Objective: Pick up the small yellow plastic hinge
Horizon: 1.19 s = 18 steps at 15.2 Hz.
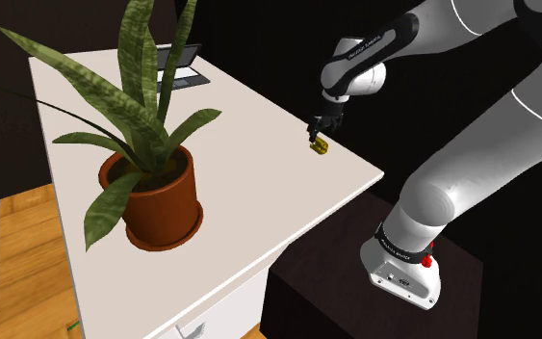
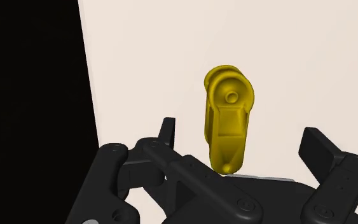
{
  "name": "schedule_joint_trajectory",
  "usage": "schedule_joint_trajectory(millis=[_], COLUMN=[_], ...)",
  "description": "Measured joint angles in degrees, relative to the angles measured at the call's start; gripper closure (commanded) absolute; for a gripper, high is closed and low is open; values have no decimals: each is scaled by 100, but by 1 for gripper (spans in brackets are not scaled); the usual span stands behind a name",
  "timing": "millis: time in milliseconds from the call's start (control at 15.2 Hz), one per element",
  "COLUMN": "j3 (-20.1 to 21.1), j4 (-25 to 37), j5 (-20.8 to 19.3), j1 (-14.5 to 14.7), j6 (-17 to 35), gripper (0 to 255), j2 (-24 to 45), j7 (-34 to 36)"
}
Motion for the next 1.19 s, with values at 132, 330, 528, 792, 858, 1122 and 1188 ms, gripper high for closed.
schedule_joint_trajectory(millis=[132, 330, 528, 792, 858, 1122, 1188], j3=[-44, -86, -107, -112, -113, -114, -106], j4=[-54, -101, -117, -109, -109, -117, -120], j5=[69, 185, 250, 264, 265, 263, 240], j1=[17, 58, 78, 82, 82, 81, 75], j6=[210, 479, 607, 626, 627, 638, 602], gripper=[0, 0, 255, 255, 255, 255, 255], j2=[162, 394, 512, 538, 539, 535, 495], j7=[-71, -173, -233, -245, -246, -244, -222])
